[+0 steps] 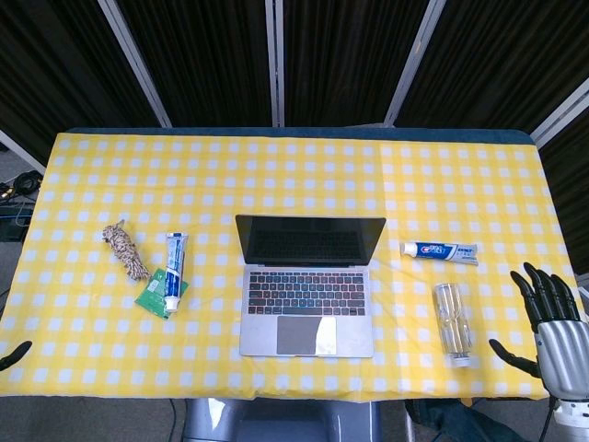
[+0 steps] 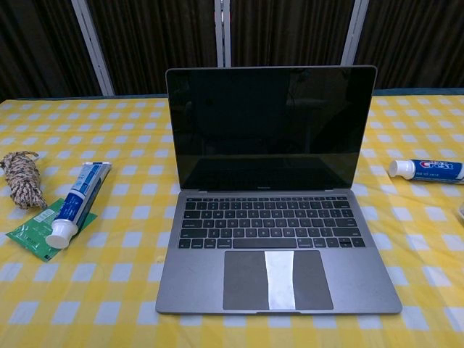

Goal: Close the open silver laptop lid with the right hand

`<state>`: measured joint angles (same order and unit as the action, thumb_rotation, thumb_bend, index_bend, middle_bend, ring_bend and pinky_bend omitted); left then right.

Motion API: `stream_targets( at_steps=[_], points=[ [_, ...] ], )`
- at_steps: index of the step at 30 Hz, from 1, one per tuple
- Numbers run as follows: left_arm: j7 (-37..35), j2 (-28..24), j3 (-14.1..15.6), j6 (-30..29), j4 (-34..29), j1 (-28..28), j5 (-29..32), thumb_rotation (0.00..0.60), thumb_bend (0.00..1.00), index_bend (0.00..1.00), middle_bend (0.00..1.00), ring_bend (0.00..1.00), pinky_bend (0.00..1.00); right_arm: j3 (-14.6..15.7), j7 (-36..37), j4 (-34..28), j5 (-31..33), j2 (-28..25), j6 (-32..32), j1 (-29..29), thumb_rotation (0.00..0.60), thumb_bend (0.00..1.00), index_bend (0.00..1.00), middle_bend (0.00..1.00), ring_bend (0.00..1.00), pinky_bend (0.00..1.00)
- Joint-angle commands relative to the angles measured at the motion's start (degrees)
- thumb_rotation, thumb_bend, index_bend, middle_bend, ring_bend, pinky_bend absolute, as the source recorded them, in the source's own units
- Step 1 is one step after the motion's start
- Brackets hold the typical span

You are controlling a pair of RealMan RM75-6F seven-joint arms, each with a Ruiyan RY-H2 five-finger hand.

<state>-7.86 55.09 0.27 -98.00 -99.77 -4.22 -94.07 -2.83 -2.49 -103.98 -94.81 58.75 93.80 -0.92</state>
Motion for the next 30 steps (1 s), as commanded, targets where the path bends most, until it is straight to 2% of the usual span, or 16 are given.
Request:
stream_targets(
  at_steps=[1, 11, 12, 13, 15, 17, 19, 22, 26, 30],
  points=[
    [-0.1, 0.0, 0.0, 0.1, 0.0, 0.0, 0.0, 0.6, 0.0, 0.0, 0.0, 0.0, 0.0, -0.1, -0.5, 0.5, 1.5, 0.1, -1.3, 0.4, 0.6, 0.0, 0.0, 0.0, 0.0, 0.0],
    [-0.4, -0.1, -0.8, 1.2, 0.0, 0.6, 1.8, 0.6, 0.0, 0.0, 0.0, 0.0, 0.0, -2.2, -1.4, 1.3, 6.2, 0.9, -4.8, 2.4, 0.6, 0.02, 0.0, 0.0, 0.0, 0.0],
    [-0.4, -0.1, -0.8, 1.6, 0.1, 0.8, 2.1, 0.6, 0.0, 0.0, 0.0, 0.0, 0.0, -2.6, -1.5, 1.2, 6.7, 0.8, -5.7, 3.1, 0.6, 0.07, 0.0, 0.0, 0.0, 0.0],
    [-0.4, 0.0, -0.9, 2.1, 0.1, 1.0, 2.4, 0.6, 0.0, 0.0, 0.0, 0.0, 0.0, -3.1, -1.7, 0.9, 6.9, 0.4, -6.8, 4.0, 0.6, 0.17, 0.0, 0.0, 0.0, 0.0],
    [-0.2, 0.0, -1.2, 2.9, 0.2, 1.4, 3.1, 0.6, 0.0, 0.0, 0.0, 0.0, 0.0, -4.5, -2.1, 0.1, 7.6, -0.9, -9.7, 6.4, 0.6, 0.41, 0.0, 0.0, 0.0, 0.0],
    [-0.1, 0.2, -1.3, 3.5, 0.2, 1.7, 3.7, 0.6, 0.0, 0.0, 0.0, 0.0, 0.0, -6.4, -2.5, -1.1, 8.8, -2.5, -13.9, 9.8, 0.6, 0.7, 0.0, 0.0, 0.0, 0.0],
    [0.2, 0.2, -1.5, 4.1, 0.2, 1.9, 4.2, 0.6, 0.0, 0.0, 0.0, 0.0, 0.0, -8.4, -1.7, -2.6, 11.2, -4.4, -19.4, 13.7, 0.6, 0.88, 0.0, 0.0, 0.0, 0.0],
    [0.8, 0.3, -1.6, 5.3, 0.2, 2.3, 5.1, 0.6, 0.0, 0.0, 0.0, 0.0, 0.0, -11.3, 0.5, -3.5, 15.8, -7.2, -29.5, 20.2, 0.6, 1.0, 0.0, 0.0, 0.0, 0.0],
    [0.9, 0.7, -2.2, 7.0, 0.8, 3.2, 6.7, 0.6, 0.0, 0.0, 0.0, 0.0, 0.0, -15.2, 2.7, -2.5, 22.2, -7.3, -40.9, 29.2, 0.6, 1.0, 0.03, 0.01, 0.0, 0.0],
    [0.1, 1.0, -2.4, 7.5, 1.4, 3.6, 7.0, 0.6, 0.0, 0.0, 0.0, 0.0, 0.0, -17.1, 1.5, -1.8, 27.0, -5.1, -45.8, 35.0, 0.6, 1.0, 0.1, 0.11, 0.01, 0.09]
  ],
)
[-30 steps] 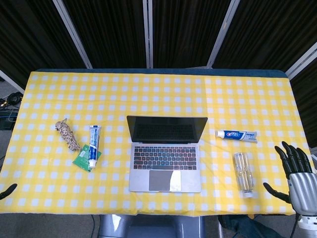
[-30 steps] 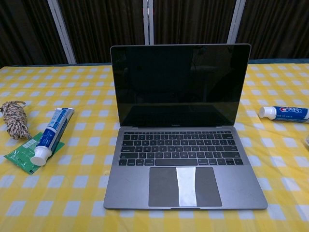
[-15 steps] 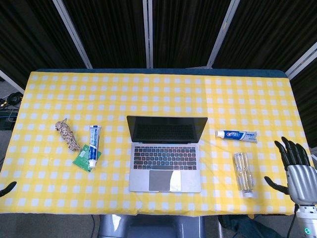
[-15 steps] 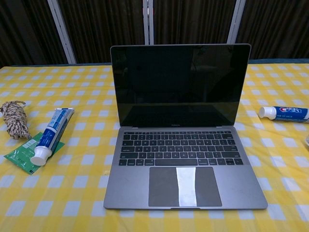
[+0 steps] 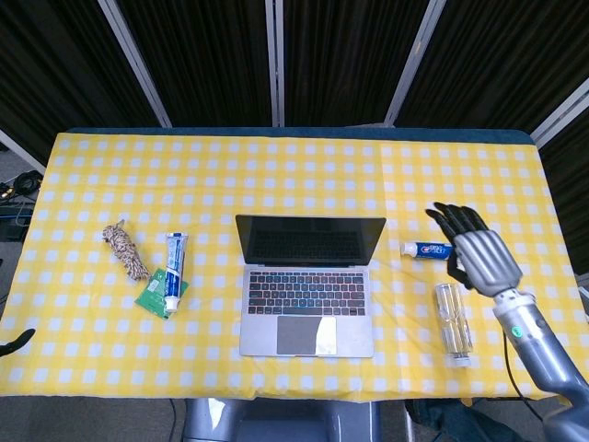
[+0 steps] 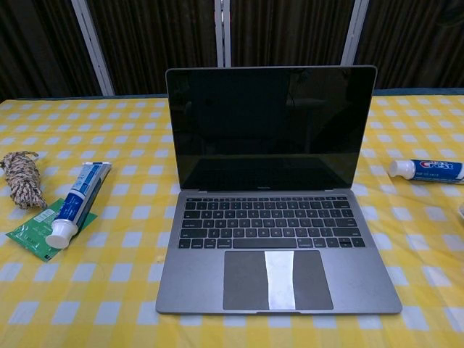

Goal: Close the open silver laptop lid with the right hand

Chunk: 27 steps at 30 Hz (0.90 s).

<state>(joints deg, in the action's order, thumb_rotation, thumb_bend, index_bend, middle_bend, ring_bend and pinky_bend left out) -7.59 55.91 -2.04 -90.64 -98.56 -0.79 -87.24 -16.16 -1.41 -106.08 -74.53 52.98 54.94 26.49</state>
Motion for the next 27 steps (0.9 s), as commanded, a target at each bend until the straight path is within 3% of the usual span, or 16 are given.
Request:
stream_targets(
  at_steps=[1, 9, 16, 27],
  points=[
    [-0.2, 0.2, -0.2, 0.3, 0.3, 0.2, 0.3, 0.6, 0.0, 0.0, 0.0, 0.0, 0.0, -4.0, 0.3, 0.3, 7.7, 1.1, -7.8, 8.6, 0.6, 1.0, 0.11, 0.12, 0.03, 0.12],
    [-0.9, 0.1, -0.6, 1.1, 0.4, 0.4, 1.9, 0.6, 0.0, 0.0, 0.0, 0.0, 0.0, -4.6, -1.7, 0.7, 14.3, 4.4, -12.3, 15.7, 0.6, 1.0, 0.15, 0.17, 0.1, 0.17],
    [-0.7, 0.2, -0.5, 1.9, 0.6, 0.7, 2.2, 0.6, 0.0, 0.0, 0.0, 0.0, 0.0, -2.7, -3.9, 1.3, 20.0, 5.9, -16.1, 20.1, 0.6, 1.0, 0.19, 0.21, 0.12, 0.2],
    [-0.5, 0.2, -0.5, 2.1, 0.5, 0.8, 2.5, 0.6, 0.0, 0.0, 0.0, 0.0, 0.0, 0.6, -8.3, 2.5, 26.4, 9.0, -15.3, 24.8, 0.6, 1.0, 0.19, 0.25, 0.17, 0.23]
  ],
)
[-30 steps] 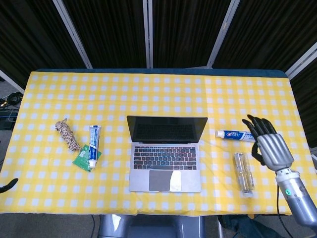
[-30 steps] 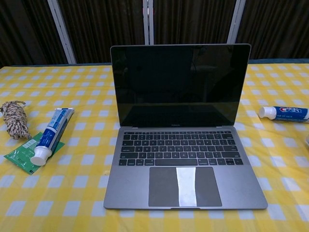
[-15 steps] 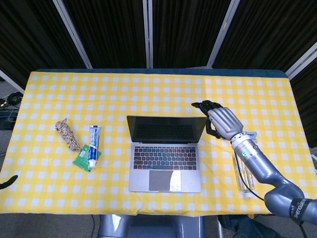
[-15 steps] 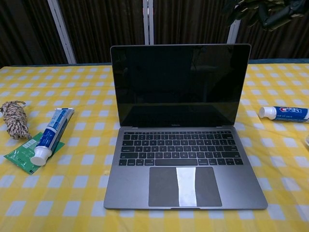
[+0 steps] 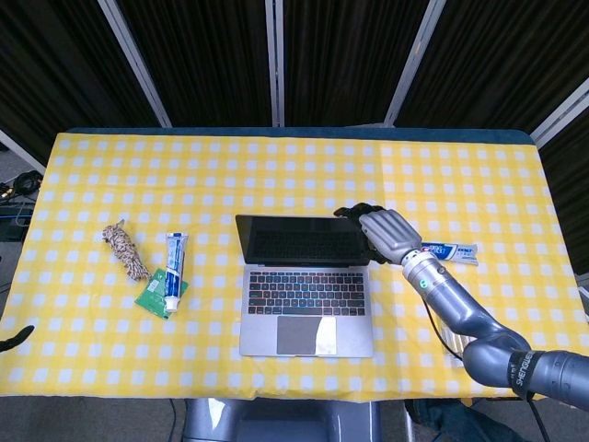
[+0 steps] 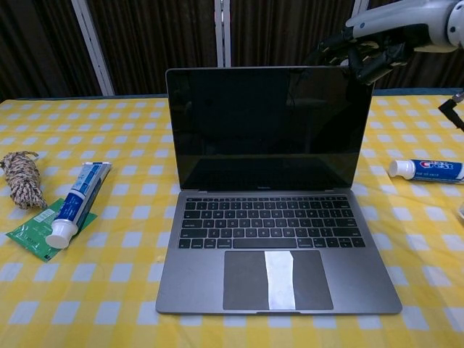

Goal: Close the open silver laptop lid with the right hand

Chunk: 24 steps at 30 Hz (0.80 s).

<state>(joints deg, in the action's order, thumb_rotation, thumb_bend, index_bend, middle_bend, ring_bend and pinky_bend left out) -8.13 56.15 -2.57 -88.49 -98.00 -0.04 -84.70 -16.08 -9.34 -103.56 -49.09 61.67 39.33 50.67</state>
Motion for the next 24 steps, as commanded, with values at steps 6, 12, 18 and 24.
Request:
stream_targets(
  at_steps=[6, 12, 18, 24],
  points=[
    [0.2, 0.1, 0.0, 0.2, 0.1, 0.1, 0.2, 0.6, 0.0, 0.0, 0.0, 0.0, 0.0, 0.9, 1.4, -1.2, 1.2, -0.4, 0.2, 0.8, 0.6, 1.0, 0.19, 0.3, 0.23, 0.29],
    [0.6, 0.3, 0.1, 0.3, 0.1, 0.1, 0.1, 0.6, 0.0, 0.0, 0.0, 0.0, 0.0, 0.8, 4.7, -3.6, -1.3, -2.6, -1.5, 0.1, 0.6, 1.0, 0.21, 0.32, 0.26, 0.3],
    [0.9, 0.4, 0.2, 0.3, 0.0, 0.1, 0.0, 0.6, 0.0, 0.0, 0.0, 0.0, 0.0, 1.3, 6.5, -6.9, -5.3, -5.5, -3.1, -0.8, 0.6, 1.0, 0.22, 0.32, 0.26, 0.3],
    [1.1, 0.5, 0.2, 0.3, 0.0, 0.1, -0.1, 0.6, 0.0, 0.0, 0.0, 0.0, 0.0, 2.1, 8.0, -9.9, -8.9, -7.5, -4.4, -1.7, 0.6, 1.0, 0.23, 0.32, 0.26, 0.3]
  ],
)
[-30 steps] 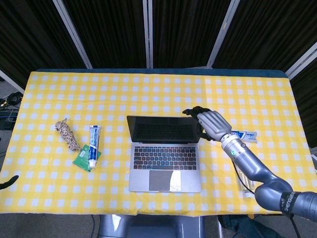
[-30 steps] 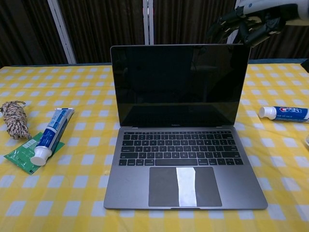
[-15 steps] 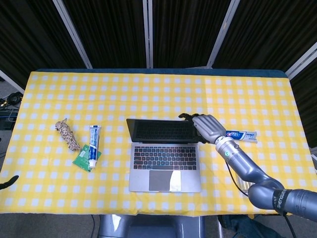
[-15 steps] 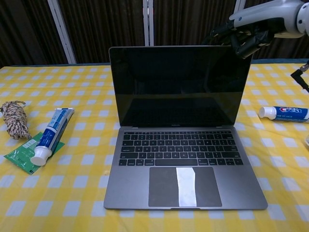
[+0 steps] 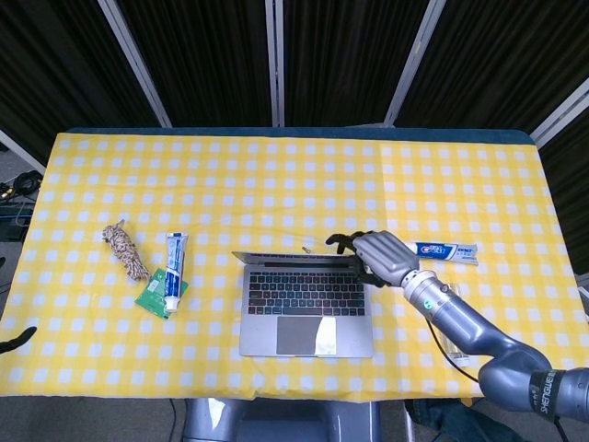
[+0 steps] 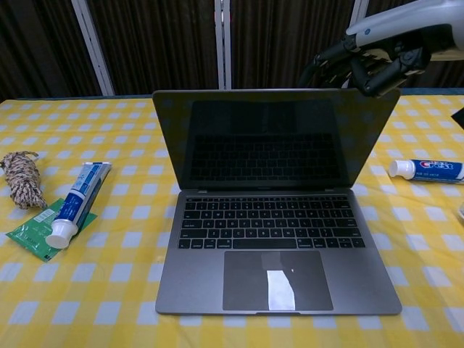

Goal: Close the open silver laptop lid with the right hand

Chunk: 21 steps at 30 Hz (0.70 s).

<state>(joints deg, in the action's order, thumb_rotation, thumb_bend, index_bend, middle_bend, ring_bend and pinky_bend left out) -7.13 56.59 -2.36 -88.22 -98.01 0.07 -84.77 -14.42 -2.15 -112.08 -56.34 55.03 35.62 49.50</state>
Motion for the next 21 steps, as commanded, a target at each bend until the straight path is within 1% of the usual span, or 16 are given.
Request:
stream_targets(
  at_steps=[1, 5, 9, 14, 17, 21],
  points=[
    [0.1, 0.0, 0.1, 0.0, -0.1, 0.0, -0.1, 0.6, 0.0, 0.0, 0.0, 0.0, 0.0, 0.7, 1.2, -2.1, -2.6, -1.3, -1.1, -0.7, 0.6, 1.0, 0.23, 0.32, 0.26, 0.3],
    [0.2, 0.1, 0.1, -0.1, -0.1, 0.0, -0.2, 0.6, 0.0, 0.0, 0.0, 0.0, 0.0, 2.0, 1.4, -4.3, -6.7, -2.4, -2.3, -1.2, 0.6, 1.0, 0.23, 0.32, 0.26, 0.3],
    [0.3, 0.1, 0.1, -0.1, -0.2, -0.1, -0.2, 0.6, 0.0, 0.0, 0.0, 0.0, 0.0, 3.8, -0.1, -6.9, -11.7, -3.0, -2.6, -1.9, 0.6, 1.0, 0.23, 0.32, 0.26, 0.3],
    [0.2, 0.0, 0.2, -0.1, -0.3, 0.0, -0.4, 0.6, 0.0, 0.0, 0.0, 0.0, 0.0, 7.0, -3.4, -8.9, -19.2, -2.0, -2.1, -3.0, 0.6, 1.0, 0.23, 0.31, 0.26, 0.3],
    [0.0, -0.1, 0.2, -0.2, -0.3, -0.1, -0.4, 0.6, 0.0, 0.0, 0.0, 0.0, 0.0, 9.3, -7.8, -7.9, -25.2, 0.1, 0.0, -4.1, 0.6, 1.0, 0.23, 0.29, 0.25, 0.3],
    [-0.1, -0.1, 0.3, -0.1, -0.3, -0.1, -0.5, 0.6, 0.0, 0.0, 0.0, 0.0, 0.0, 12.4, -13.1, -5.1, -33.4, 3.6, 3.1, -5.5, 0.6, 1.0, 0.21, 0.26, 0.23, 0.29]
  ],
)
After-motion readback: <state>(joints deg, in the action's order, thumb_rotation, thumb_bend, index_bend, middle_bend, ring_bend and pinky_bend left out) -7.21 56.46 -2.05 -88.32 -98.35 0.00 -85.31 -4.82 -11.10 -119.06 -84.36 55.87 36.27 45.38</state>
